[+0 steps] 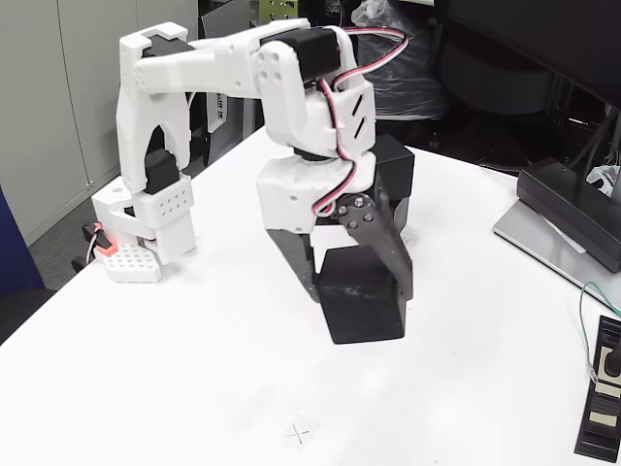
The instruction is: Stack the 3 blocks
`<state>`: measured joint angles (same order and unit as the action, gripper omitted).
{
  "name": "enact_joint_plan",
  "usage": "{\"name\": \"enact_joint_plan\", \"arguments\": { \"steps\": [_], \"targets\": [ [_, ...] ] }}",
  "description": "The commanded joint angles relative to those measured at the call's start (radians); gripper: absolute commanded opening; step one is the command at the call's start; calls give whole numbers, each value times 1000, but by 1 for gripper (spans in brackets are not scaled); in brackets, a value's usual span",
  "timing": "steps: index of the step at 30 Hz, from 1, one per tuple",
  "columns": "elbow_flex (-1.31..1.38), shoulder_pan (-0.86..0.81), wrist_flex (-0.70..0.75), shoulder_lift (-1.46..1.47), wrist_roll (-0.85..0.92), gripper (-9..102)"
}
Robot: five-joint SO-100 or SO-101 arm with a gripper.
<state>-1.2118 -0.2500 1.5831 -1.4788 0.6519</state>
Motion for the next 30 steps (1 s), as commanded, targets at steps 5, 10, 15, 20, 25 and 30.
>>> {"name": "enact_joint_plan", "arguments": {
  "steps": [5,10,15,20,25,30],
  "targets": [
    [75,107,2,-54,-63,-1],
    [75,219,2,-54,-229,-1],
    [78,337,2,-58,-364,-1],
    [132,425,2,-164,-448,-1],
    [153,486,2,-256,-476,-1],
    [153,538,2,-322,-474,-1]
  ]
}}
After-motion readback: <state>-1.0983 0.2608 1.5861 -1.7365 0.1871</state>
